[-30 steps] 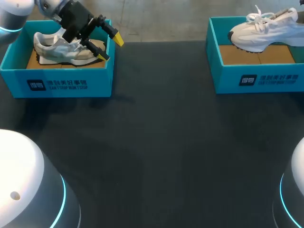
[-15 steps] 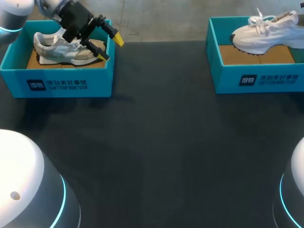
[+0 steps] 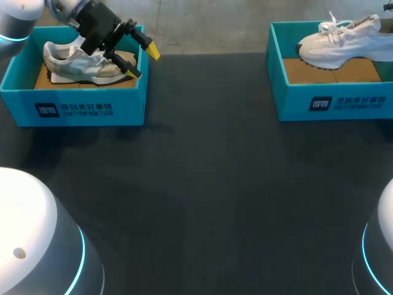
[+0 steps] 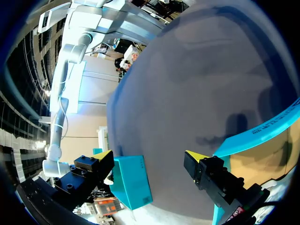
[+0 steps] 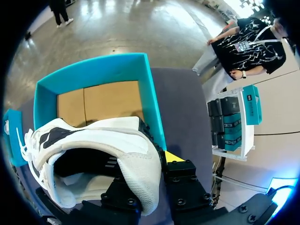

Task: Take the shoe out of the shoebox, open the shoe tongue, remove and reinsert the insole, then place the shoe into the shoebox

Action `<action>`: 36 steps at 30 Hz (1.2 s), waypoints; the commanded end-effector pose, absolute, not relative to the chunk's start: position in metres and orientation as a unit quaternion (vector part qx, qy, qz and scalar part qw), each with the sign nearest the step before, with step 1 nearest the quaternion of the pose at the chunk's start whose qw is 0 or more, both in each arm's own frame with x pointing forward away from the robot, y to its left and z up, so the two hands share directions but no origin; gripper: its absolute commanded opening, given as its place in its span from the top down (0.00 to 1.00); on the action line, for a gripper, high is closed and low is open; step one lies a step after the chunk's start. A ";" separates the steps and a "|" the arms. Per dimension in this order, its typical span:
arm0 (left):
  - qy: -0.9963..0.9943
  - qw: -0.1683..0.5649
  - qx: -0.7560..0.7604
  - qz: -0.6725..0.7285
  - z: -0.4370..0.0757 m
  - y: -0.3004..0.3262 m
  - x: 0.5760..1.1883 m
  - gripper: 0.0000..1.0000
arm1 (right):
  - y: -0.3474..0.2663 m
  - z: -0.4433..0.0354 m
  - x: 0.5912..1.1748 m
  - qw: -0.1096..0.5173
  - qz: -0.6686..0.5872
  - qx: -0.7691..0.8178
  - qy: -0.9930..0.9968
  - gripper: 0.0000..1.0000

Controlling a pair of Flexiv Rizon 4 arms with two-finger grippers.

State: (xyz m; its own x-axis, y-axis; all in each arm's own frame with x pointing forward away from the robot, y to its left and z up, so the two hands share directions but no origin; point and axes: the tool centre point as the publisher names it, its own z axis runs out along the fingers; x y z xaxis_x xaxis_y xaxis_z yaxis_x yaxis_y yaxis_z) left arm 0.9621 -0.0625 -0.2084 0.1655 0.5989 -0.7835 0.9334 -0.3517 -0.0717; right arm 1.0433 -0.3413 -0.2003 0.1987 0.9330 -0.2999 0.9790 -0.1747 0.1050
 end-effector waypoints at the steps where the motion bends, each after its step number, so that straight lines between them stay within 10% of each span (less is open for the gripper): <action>1: 0.524 0.221 0.731 -0.376 -0.208 -0.063 0.962 0.00 | -0.340 -0.209 1.055 0.135 -0.091 0.761 0.628 1.00; 36: 0.524 0.221 0.731 -0.376 -0.208 -0.063 0.962 0.00 | -0.343 -0.279 1.080 0.144 -0.094 0.763 0.623 1.00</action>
